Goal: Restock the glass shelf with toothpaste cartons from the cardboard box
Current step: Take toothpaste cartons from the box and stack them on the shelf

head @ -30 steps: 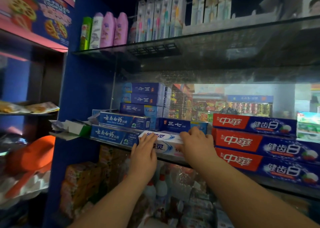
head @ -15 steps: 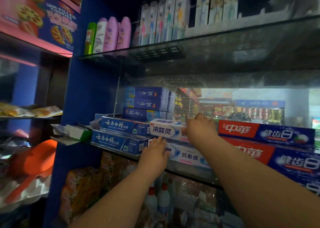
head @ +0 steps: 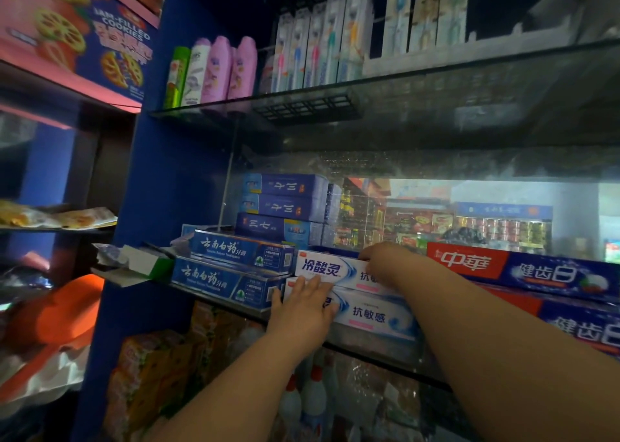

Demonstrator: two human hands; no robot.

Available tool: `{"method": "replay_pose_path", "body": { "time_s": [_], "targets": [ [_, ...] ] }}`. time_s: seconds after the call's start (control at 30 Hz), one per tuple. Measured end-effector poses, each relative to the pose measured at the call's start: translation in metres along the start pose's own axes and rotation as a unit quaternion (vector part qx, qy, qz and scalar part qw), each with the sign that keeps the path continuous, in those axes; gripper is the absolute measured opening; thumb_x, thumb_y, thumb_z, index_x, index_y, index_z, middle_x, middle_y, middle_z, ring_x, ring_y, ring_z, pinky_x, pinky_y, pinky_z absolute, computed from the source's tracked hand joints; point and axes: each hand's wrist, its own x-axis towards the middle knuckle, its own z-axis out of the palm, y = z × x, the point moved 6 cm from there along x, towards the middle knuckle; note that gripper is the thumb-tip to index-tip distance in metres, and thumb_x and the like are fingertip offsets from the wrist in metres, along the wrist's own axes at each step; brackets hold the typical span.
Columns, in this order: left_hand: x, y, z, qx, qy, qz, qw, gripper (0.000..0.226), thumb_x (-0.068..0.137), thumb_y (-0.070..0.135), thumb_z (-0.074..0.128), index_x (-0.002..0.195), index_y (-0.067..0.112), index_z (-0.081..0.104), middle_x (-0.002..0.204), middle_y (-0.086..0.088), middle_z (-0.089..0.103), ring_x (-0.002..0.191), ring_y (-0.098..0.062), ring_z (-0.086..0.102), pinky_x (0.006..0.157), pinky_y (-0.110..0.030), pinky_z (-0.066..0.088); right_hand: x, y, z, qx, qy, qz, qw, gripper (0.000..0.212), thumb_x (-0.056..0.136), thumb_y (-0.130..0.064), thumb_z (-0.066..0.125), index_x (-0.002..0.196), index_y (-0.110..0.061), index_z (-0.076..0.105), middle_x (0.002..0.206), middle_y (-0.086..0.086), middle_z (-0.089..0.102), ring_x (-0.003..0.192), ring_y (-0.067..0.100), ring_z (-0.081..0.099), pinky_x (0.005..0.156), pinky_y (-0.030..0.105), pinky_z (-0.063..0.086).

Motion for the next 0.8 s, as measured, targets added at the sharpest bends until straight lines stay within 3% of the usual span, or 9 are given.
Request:
{"method": "replay_pose_path", "body": {
  "time_s": [0.17,0.33,0.6,0.8],
  "targets": [
    [-0.002,0.0,0.001,-0.008,-0.001,0.002,1.0,0.05,0.1,0.043,0.026,0.149,0.036,0.018,0.161,0.011,0.004,0.149,-0.014,-0.002,0.116,-0.057,-0.008,-0.009,0.001,-0.002,0.029,-0.002,-0.007,1.0,0.047,0.094,-0.003,0.046,0.139,-0.016,0.049,0.138,0.007,0.052,0.123,0.026,0.053,0.1,0.035,0.045],
    [0.001,0.0,0.001,-0.014,-0.026,0.002,1.0,0.05,0.1,0.042,0.027,0.149,0.034,0.017,0.161,0.01,0.001,0.149,-0.016,-0.004,0.117,-0.056,-0.007,-0.01,0.004,-0.002,0.065,0.014,-0.006,0.998,0.049,0.092,0.0,0.046,0.136,-0.02,0.052,0.135,0.007,0.055,0.118,0.026,0.055,0.099,0.036,0.048],
    [0.0,0.0,0.002,-0.014,-0.031,0.0,0.999,0.052,0.1,0.042,0.026,0.15,0.034,0.014,0.161,0.01,-0.003,0.149,-0.015,-0.006,0.116,-0.054,-0.008,-0.009,0.003,0.001,0.035,0.009,0.009,0.999,0.053,0.096,-0.005,0.045,0.145,-0.024,0.04,0.147,0.007,0.043,0.128,0.027,0.048,0.104,0.037,0.043],
    [-0.001,0.001,0.002,-0.009,-0.035,0.0,0.999,0.053,0.1,0.043,0.026,0.151,0.034,0.012,0.161,0.009,-0.004,0.149,-0.015,-0.007,0.117,-0.053,-0.007,-0.014,0.001,0.004,0.036,0.021,0.031,0.999,0.046,0.095,-0.011,0.05,0.14,-0.014,0.044,0.139,0.012,0.048,0.12,0.028,0.052,0.095,0.038,0.046]
  ]
}}
